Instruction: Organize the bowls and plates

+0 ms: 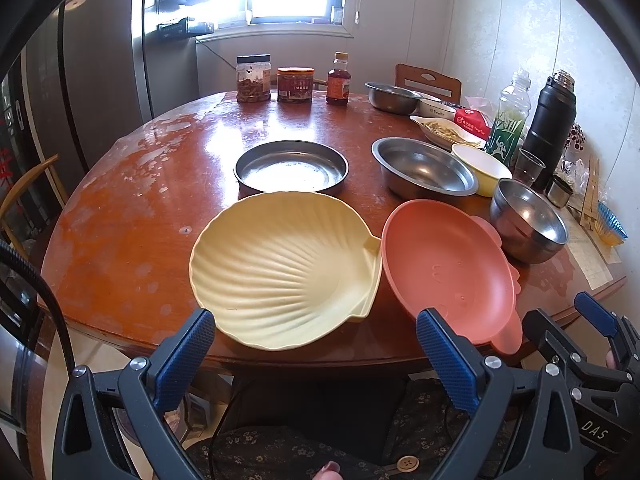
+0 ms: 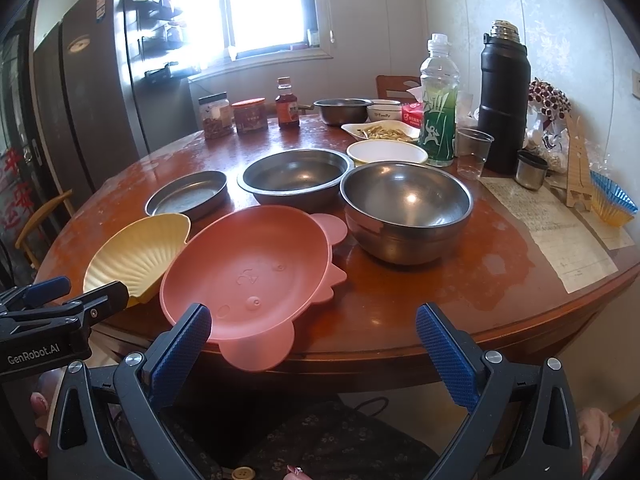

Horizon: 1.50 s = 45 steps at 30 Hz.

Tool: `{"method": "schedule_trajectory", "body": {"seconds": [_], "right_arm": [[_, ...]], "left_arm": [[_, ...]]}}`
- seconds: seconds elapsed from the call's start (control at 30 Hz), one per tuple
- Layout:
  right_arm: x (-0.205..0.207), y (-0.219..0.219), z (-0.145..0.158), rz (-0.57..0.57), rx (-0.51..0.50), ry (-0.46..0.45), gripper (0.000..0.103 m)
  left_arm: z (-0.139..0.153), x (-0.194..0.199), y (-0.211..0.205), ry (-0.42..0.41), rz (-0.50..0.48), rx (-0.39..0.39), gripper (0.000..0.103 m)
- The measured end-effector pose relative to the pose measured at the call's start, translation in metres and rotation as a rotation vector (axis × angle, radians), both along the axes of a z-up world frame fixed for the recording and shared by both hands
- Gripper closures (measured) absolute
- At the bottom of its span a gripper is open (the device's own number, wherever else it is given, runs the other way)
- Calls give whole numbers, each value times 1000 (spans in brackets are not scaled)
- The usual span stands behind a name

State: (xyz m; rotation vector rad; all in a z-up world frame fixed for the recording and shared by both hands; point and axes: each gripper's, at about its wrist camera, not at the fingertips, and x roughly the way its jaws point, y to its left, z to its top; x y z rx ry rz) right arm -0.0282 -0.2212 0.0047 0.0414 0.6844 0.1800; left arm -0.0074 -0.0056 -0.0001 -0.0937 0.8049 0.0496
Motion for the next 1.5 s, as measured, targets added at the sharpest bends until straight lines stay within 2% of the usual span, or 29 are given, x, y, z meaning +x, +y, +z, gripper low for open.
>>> {"method": "schedule_trajectory", "body": {"seconds": [0.67, 1.0, 1.3, 1.5], "right_arm": [[1, 11, 2, 43, 10, -3, 1], [-2, 39, 13, 163, 64, 10, 1], [-7, 78, 15, 299, 49, 45, 1], [-5, 98, 5, 362, 75, 118, 1]], "left_arm": [[3, 0, 14, -5, 28, -16, 1], [3, -3, 45, -6, 95, -36, 1], [-4, 4, 70, 26, 150, -14, 2], [-8, 13, 83, 51, 154, 36, 2]]}}
